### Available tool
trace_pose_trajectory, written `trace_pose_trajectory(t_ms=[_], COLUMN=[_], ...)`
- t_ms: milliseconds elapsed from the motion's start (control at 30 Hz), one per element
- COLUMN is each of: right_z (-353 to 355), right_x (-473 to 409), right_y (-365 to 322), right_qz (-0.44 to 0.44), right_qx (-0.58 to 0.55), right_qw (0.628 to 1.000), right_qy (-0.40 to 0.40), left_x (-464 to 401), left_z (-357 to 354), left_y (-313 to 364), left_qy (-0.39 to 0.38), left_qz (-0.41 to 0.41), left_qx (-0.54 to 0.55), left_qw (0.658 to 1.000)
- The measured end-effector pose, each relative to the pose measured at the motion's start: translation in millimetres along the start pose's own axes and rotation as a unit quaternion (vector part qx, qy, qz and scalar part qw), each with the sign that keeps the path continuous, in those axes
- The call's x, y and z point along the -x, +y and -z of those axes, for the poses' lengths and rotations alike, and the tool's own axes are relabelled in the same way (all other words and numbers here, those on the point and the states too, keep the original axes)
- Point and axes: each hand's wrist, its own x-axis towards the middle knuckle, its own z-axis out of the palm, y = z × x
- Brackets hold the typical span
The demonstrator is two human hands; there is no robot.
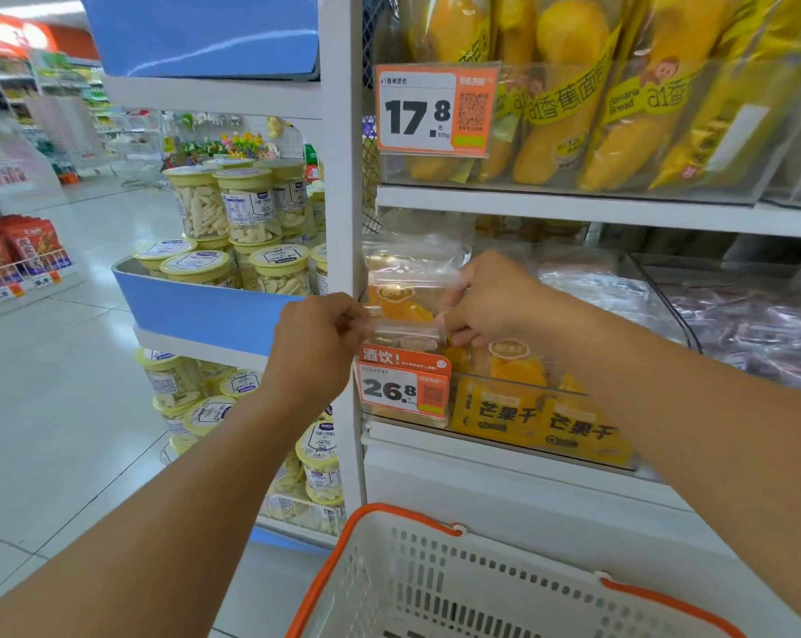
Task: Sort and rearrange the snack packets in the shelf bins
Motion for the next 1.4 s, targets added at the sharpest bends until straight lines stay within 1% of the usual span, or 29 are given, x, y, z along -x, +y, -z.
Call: trace_pose_trajectory(t_ms=[100, 200, 267, 367, 433, 467, 533, 600, 633, 700, 767, 867, 1000, 1033, 1100, 1200, 1333, 1400], right_z=[11, 11, 4, -3, -3, -1, 4, 4, 2, -7, -16, -20, -8, -5, -7, -14, -11, -10], right_x=[4, 3, 1, -4, -6, -7, -6, -3, -3, -4, -9, -15, -14, -14, -12, -14, -14, -12], right_y=[-8, -16, -19, -20, -16, -13, -9, -7, -9, -13, -18, -23, -23, -22, -17, -6, -4, -4], right_qz=[0.036, 0.066, 0.056, 0.020, 0.000, 0.002, 0.038, 0.079, 0.094, 0.125, 0.161, 0.162, 0.170, 0.165, 0.150, 0.126, 0.093, 0.094], right_qx=[-0.021, 0.029, 0.038, -0.017, -0.091, -0.131, -0.191, -0.210, -0.183, -0.064, 0.030, 0.076, 0.063, 0.067, 0.071, 0.048, -0.013, -0.003], right_qw=[0.999, 0.997, 0.997, 0.999, 0.995, 0.991, 0.979, 0.972, 0.977, 0.988, 0.983, 0.978, 0.968, 0.968, 0.975, 0.981, 0.990, 0.991], right_qy=[0.015, 0.020, 0.027, 0.027, 0.030, 0.040, 0.064, 0.069, 0.063, 0.063, 0.087, 0.111, 0.173, 0.175, 0.151, 0.143, 0.105, 0.097], left_x=[0, 1, 1, 0, 0, 0, 1, 2, 2, 4, 4, 5, 6, 6, 7, 8, 7, 5], left_z=[-2, -5, -6, -9, -11, -10, -9, -9, -10, -13, -15, -16, -14, -14, -16, -22, -24, -21], left_y=[2, 5, 5, 5, 5, 6, 9, 13, 15, 19, 19, 15, 17, 19, 24, 24, 20, 19], left_qy=[0.004, -0.003, 0.001, 0.000, 0.007, 0.012, 0.020, 0.022, 0.018, 0.010, 0.012, 0.013, 0.004, 0.002, 0.015, 0.026, -0.002, -0.006], left_qz=[0.026, 0.041, 0.054, 0.064, 0.078, 0.089, 0.116, 0.138, 0.140, 0.120, 0.108, 0.107, 0.102, 0.102, 0.100, 0.093, 0.065, 0.064], left_qx=[0.022, 0.031, 0.039, 0.041, 0.061, 0.073, 0.105, 0.148, 0.163, 0.161, 0.135, 0.114, 0.111, 0.115, 0.110, 0.072, 0.026, 0.020], left_qw=[0.999, 0.999, 0.998, 0.997, 0.995, 0.993, 0.987, 0.979, 0.976, 0.980, 0.985, 0.988, 0.988, 0.988, 0.989, 0.993, 0.998, 0.998])
